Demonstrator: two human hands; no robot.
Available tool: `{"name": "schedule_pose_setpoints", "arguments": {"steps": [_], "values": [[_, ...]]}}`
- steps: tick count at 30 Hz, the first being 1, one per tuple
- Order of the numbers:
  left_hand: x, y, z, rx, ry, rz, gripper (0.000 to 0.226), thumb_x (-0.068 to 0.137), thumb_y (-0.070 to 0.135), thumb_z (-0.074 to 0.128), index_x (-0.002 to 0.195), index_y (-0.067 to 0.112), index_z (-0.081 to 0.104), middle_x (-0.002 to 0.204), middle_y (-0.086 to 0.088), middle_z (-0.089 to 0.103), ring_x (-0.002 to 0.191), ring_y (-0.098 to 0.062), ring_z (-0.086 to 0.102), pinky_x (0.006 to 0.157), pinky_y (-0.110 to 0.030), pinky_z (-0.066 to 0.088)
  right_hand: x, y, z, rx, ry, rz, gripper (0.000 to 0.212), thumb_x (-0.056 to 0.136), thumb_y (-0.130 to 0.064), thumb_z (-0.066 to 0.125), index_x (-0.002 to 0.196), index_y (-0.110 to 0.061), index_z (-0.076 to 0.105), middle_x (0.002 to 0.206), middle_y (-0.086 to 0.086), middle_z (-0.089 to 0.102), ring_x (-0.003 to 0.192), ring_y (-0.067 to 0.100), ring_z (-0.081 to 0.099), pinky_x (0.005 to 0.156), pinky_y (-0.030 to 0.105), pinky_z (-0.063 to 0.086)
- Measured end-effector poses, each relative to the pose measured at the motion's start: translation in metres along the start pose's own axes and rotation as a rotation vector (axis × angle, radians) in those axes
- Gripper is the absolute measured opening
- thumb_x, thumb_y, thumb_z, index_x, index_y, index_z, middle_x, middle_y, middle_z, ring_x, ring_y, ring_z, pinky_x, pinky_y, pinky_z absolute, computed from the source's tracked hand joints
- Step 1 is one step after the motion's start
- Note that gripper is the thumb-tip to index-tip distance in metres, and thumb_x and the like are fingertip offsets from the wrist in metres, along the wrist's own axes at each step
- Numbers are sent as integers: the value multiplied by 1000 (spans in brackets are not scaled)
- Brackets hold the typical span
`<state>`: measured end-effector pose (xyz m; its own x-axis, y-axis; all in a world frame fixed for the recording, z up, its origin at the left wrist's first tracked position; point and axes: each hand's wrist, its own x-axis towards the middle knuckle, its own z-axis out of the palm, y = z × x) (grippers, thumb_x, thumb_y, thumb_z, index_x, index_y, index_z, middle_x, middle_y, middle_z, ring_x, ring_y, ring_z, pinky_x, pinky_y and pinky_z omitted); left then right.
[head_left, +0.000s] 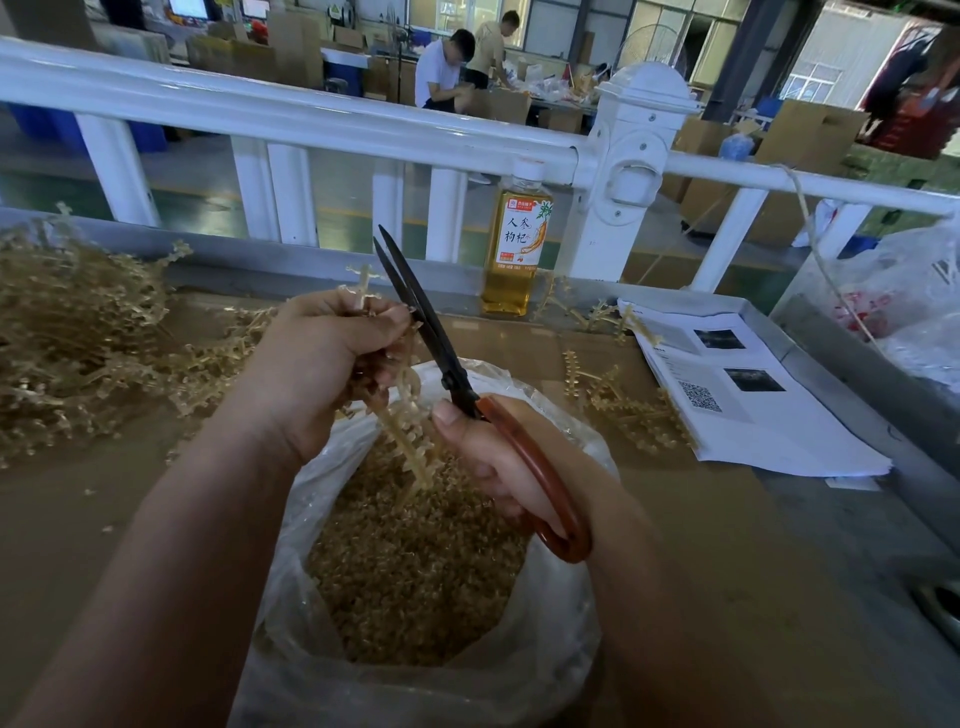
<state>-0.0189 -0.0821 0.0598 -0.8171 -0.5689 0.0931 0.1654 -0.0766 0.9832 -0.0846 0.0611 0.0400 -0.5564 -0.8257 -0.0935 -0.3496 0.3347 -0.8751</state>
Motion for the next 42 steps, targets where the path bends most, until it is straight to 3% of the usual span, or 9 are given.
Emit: {"name": "schedule_pose_setpoints", "arguments": {"steps": [4,9,14,17,25,31,35,39,42], "values": [[1,-3,1,20,41,40,23,85,5,59,63,12,63,49,2,57,40,-11,49,41,-17,41,0,-1,-2,29,100,8,40,92,-48,45,69,-15,47,51,-8,43,39,1,39,52,23,33],[4,-7,0,44,61,58,20,82,1,60,66,12,66,53,1,64,51,-11,60,58,-26,48,0,-2,-2,280,228,75,33,92,-44,51,70,-19,51,43,-7,52,39,8,45,44,21,38],[4,-8,1,17,21,73,17,83,1,59,70,10,65,56,1,66,56,-12,64,58,-21,54,3,-2,-1,340,268,50,22,86,-37,61,88,-16,57,85,6,69,77,25,68,72,36,57],[2,-6,1,-16,-2,53,14,84,4,58,73,10,65,58,-1,67,53,-11,63,50,-18,50,5,-4,0,311,288,105,25,84,-32,65,90,-10,53,93,8,67,87,29,69,80,46,57],[2,-7,1,22,-77,-47,10,84,3,58,85,10,65,62,-2,69,50,-11,63,43,-19,49,6,-4,2,378,430,81,22,80,-16,71,80,-19,49,89,8,63,71,19,59,63,29,50],[5,-5,-10,16,-124,-158,35,50,2,66,85,5,63,69,-10,69,56,-18,68,47,-23,55,7,5,-11,443,670,60,21,80,-11,71,79,-16,50,80,8,59,70,20,56,67,32,46],[2,-5,-3,41,-186,-272,61,52,-4,66,111,0,54,71,-14,72,62,-24,70,50,-24,56,10,7,-17,470,748,32,24,79,-9,71,76,-17,48,76,6,56,65,19,55,74,38,49],[-2,-6,4,67,-231,-346,95,53,0,68,140,2,31,67,-14,71,54,-23,68,44,-21,51,10,10,-20,464,789,13,23,79,-12,71,77,-17,49,70,1,57,59,16,56,68,34,48],[-3,-4,3,75,-252,-314,83,60,-8,66,136,8,37,66,-12,71,52,-20,67,44,-20,50,11,11,-22,461,812,9,23,79,-13,71,75,-18,49,70,1,57,59,17,56,69,35,49]]}}
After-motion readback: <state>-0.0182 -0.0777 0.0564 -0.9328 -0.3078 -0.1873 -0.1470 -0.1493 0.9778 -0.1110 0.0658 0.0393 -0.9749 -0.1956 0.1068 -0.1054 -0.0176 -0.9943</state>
